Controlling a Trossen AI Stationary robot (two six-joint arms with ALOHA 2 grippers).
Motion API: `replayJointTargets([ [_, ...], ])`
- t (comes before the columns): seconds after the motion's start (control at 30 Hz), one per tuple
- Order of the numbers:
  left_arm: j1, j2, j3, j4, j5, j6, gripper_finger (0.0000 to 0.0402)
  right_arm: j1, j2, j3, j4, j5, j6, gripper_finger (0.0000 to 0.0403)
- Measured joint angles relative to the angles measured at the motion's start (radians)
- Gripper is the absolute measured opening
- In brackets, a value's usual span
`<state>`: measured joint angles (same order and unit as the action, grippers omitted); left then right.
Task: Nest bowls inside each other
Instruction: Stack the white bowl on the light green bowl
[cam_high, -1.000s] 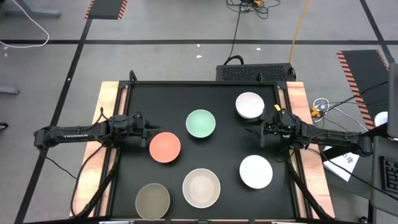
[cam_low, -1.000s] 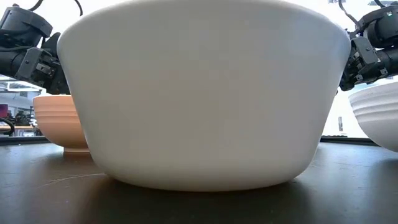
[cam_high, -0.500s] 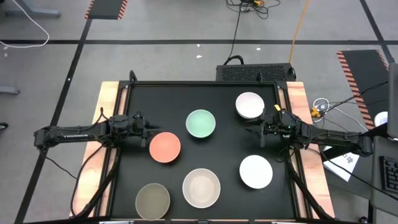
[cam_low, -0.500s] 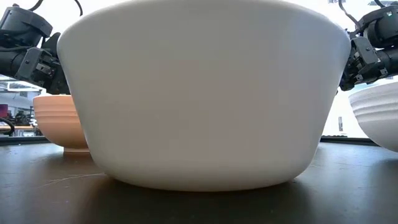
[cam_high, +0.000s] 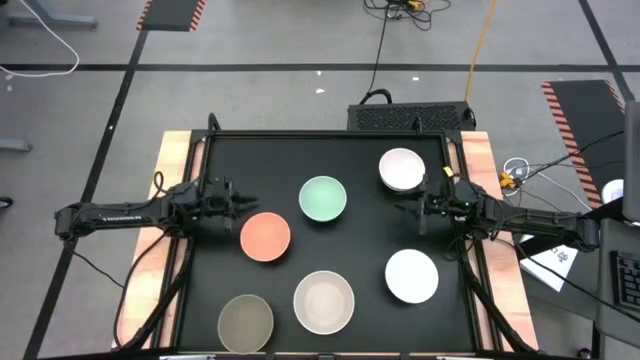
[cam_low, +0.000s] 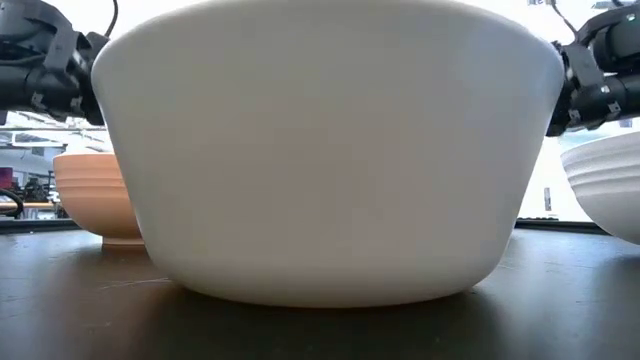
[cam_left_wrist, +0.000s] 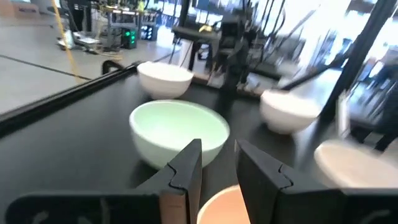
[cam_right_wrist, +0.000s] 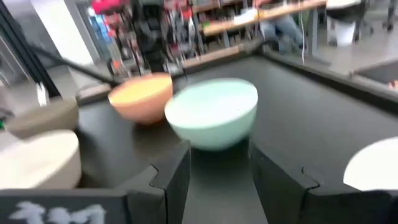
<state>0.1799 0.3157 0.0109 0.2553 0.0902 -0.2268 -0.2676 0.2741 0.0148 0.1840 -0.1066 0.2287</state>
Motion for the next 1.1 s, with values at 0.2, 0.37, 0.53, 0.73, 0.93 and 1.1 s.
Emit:
replayJointTargets([
  [0.2,0.0,-0.001,0.0,0.053,-0.012,0.081,0.0097,0.0,0.0,0.0,0.184,0.0,-0.002,0.0155],
  [0.37,0.0,-0.002,0.0,0.122,-0.09,0.086,0.0097,0.0,0.0,0.0,0.318,0.0,0.006,0.0155],
  [0.53,0.0,-0.002,0.0,0.235,-0.083,0.132,0.0097,0.0,0.0,0.0,0.441,0.0,0.006,0.0155],
  [0.73,0.0,-0.002,0.0,0.282,-0.057,0.243,0.0097,0.0,0.0,0.0,0.489,0.0,-0.012,0.0155],
  [0.93,0.0,-0.002,0.0,0.281,-0.063,0.327,0.0097,0.0,0.0,0.0,0.477,0.0,-0.053,0.0155],
  [1.1,0.0,-0.002,0.0,0.29,-0.065,0.379,0.0097,0.0,0.0,0.0,0.467,0.0,-0.083,0.0155],
])
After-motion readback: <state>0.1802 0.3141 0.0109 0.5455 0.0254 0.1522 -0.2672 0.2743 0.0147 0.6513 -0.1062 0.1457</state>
